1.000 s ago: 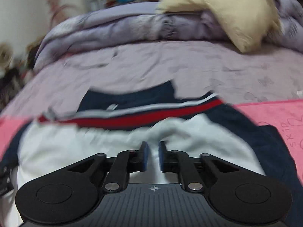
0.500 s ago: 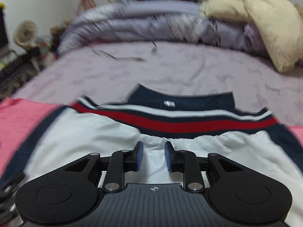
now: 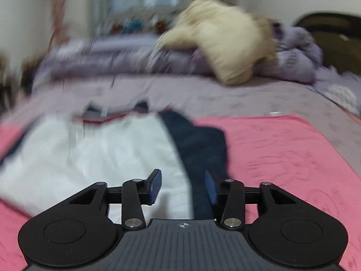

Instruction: Fold clothes

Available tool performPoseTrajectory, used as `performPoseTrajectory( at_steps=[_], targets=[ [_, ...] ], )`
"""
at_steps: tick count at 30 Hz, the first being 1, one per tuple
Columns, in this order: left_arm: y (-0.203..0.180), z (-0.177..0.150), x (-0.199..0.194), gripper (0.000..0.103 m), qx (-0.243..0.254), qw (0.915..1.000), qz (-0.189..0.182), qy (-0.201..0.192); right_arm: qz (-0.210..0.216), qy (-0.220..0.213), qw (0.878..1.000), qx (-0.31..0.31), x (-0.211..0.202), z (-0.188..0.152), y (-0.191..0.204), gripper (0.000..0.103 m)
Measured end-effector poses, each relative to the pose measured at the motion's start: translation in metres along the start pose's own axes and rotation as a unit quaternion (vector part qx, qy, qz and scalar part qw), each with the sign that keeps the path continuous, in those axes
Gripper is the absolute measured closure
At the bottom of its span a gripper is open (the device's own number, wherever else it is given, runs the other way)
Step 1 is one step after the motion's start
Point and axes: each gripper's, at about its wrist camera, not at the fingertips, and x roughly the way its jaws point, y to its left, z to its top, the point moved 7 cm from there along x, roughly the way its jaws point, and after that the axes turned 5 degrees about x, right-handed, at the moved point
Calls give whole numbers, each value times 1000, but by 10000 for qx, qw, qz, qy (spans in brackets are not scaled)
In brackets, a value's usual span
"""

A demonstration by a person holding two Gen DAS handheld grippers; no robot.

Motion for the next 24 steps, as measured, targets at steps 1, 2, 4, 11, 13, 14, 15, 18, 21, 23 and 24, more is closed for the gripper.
performPoseTrajectory(
  at_steps=[1, 2, 4, 11, 13, 14, 15, 18, 21, 23, 24],
  targets=[
    [-8, 6, -9, 20, -1, 9997, -192, -139, -59, 60, 9995, 308, -4, -1, -9, 52],
    [-18, 13, -18, 20, 28, 9989, -374, -289, -31, 139, 9975, 694, -6, -7, -19, 52],
    [-49, 27, -40, 19, 320, 9949, -696, -658, 105, 281, 9892, 1433, -8, -24, -35, 51],
    [-172, 47, -73, 16, 1054, 9767, -1580, -998, 419, 384, 9575, 2828, -8, -60, -61, 42],
    [-200, 32, -59, 17, 1309, 9762, -1621, -607, 509, 342, 9514, 3016, -3, -61, -62, 37],
    [-207, 23, -52, 17, 1374, 9765, -1599, -444, 554, 321, 9483, 3110, 0, -62, -63, 36],
    [-208, 19, -51, 17, 1322, 9775, -1562, -515, 599, 300, 9449, 3203, 2, -62, -64, 35],
    [-199, 24, -57, 20, 1139, 9787, -1656, -419, 723, 248, 9368, 3413, 14, -61, -64, 31],
    [-186, 29, -79, 15, 762, 9672, -2345, -610, 739, 178, 9390, 3356, 33, -51, -58, 23],
    [-196, 18, -71, 14, 969, 9642, -2452, -269, 705, 137, 9451, 3189, 40, -49, -52, 21],
    [-199, 12, -66, 13, 1017, 9633, -2480, -141, 681, 113, 9483, 3099, 43, -48, -49, 21]
  ],
)
